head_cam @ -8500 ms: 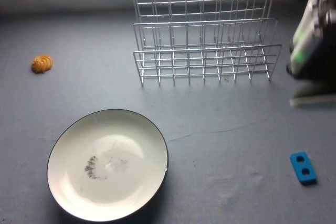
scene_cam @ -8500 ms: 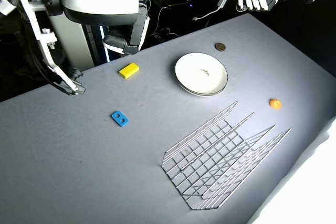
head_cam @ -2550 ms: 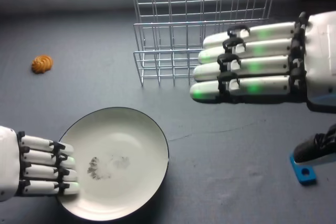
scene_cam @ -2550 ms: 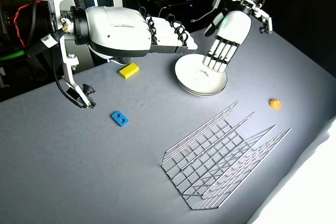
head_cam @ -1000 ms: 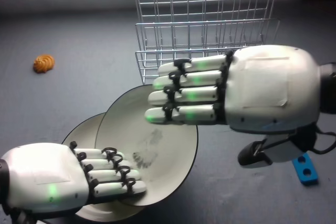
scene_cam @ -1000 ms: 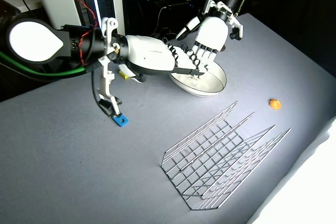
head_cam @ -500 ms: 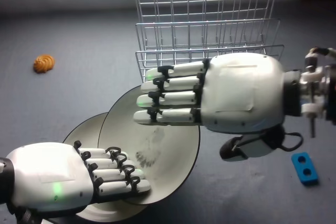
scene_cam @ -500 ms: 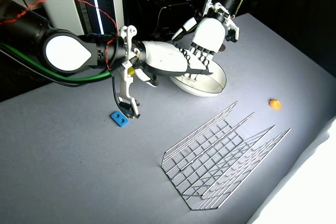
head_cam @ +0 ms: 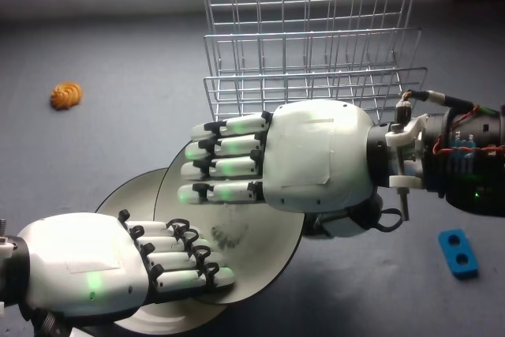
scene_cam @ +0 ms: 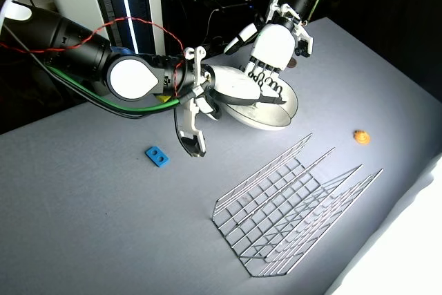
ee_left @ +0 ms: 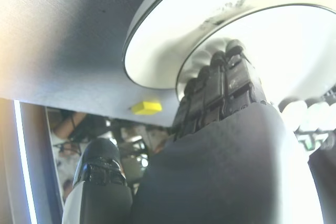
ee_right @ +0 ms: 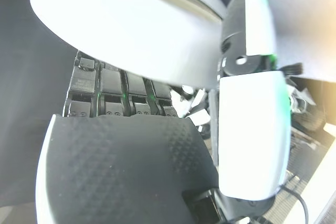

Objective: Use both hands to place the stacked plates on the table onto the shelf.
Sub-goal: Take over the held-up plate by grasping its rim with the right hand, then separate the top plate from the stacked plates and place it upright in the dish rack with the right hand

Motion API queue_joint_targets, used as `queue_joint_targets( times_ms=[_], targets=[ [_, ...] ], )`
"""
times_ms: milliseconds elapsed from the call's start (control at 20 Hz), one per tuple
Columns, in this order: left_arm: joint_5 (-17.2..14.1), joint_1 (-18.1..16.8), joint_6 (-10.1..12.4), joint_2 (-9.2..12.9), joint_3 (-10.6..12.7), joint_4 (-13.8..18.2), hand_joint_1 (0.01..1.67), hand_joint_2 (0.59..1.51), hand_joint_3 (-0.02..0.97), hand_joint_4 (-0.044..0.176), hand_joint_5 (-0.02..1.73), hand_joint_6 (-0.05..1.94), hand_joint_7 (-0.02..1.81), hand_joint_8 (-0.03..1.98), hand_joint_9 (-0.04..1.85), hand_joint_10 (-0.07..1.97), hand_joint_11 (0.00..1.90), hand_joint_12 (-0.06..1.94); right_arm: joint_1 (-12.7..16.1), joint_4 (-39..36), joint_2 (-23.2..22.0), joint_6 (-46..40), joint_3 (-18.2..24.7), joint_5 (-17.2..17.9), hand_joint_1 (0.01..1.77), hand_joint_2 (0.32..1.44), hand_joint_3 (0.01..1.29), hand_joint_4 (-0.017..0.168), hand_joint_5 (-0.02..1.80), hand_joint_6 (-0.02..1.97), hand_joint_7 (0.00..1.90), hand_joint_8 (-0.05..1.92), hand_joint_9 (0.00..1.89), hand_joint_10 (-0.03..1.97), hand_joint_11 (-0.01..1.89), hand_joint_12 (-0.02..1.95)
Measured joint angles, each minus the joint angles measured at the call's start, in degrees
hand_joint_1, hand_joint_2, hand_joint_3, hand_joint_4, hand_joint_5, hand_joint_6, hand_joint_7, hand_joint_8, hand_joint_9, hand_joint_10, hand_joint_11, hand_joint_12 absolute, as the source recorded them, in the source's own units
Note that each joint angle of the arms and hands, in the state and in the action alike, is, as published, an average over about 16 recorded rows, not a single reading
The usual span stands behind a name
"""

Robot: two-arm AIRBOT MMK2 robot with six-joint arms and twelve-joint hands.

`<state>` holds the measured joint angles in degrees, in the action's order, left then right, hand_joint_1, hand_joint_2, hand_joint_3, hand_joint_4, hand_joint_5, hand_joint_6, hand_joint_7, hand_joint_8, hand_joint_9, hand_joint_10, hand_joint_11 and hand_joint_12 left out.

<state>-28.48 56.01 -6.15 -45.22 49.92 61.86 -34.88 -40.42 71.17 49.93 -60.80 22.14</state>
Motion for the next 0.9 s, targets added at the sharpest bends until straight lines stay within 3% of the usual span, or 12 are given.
queue_joint_targets(
  times_ms=[300, 550, 700, 900],
  targets=[
    [-0.1, 0.1, 0.0, 0.0, 0.0, -0.2, 0.01, 1.149, 0.018, -0.008, -0.01, -0.02, -0.02, -0.02, 0.01, 0.01, 0.01, 0.02, -0.3, -0.1, 2.0, 1.3, -1.9, 0.5, 1.05, 1.05, 0.02, 0.002, 0.29, 0.02, 0.3, 0.01, 0.29, 0.02, 0.12, 0.59],
    [-0.4, 0.2, 0.0, 0.0, 0.1, -0.4, 0.01, 1.147, 0.018, -0.008, -0.01, -0.02, -0.01, -0.02, 0.01, 0.01, 0.02, 0.02, -0.4, -0.5, 2.7, 2.1, -2.5, 2.2, 1.06, 1.04, 0.02, -0.001, 0.54, 0.07, 0.57, 0.03, 0.59, 0.02, 0.34, 0.87],
    [-0.7, 0.3, 0.0, 0.0, 0.3, -0.6, 0.01, 1.146, 0.019, -0.009, -0.01, -0.02, -0.01, -0.02, 0.02, 0.01, 0.02, 0.02, -0.4, -0.8, 2.7, 2.5, -2.6, 3.4, 1.07, 1.01, 0.02, -0.001, 0.7, 0.12, 0.75, 0.08, 0.79, 0.01, 0.52, 0.94],
    [-1.3, -0.1, 0.0, 0.0, 1.0, -1.0, 0.01, 1.146, 0.019, -0.006, -0.01, -0.02, -0.01, -0.02, 0.02, 0.01, 0.02, 0.02, -0.3, -1.0, 2.7, 2.8, -2.6, 4.7, 1.08, 0.96, 0.01, -0.001, 0.86, 0.2, 0.93, 0.15, 1.01, 0.0, 0.76, 0.89]
  ],
)
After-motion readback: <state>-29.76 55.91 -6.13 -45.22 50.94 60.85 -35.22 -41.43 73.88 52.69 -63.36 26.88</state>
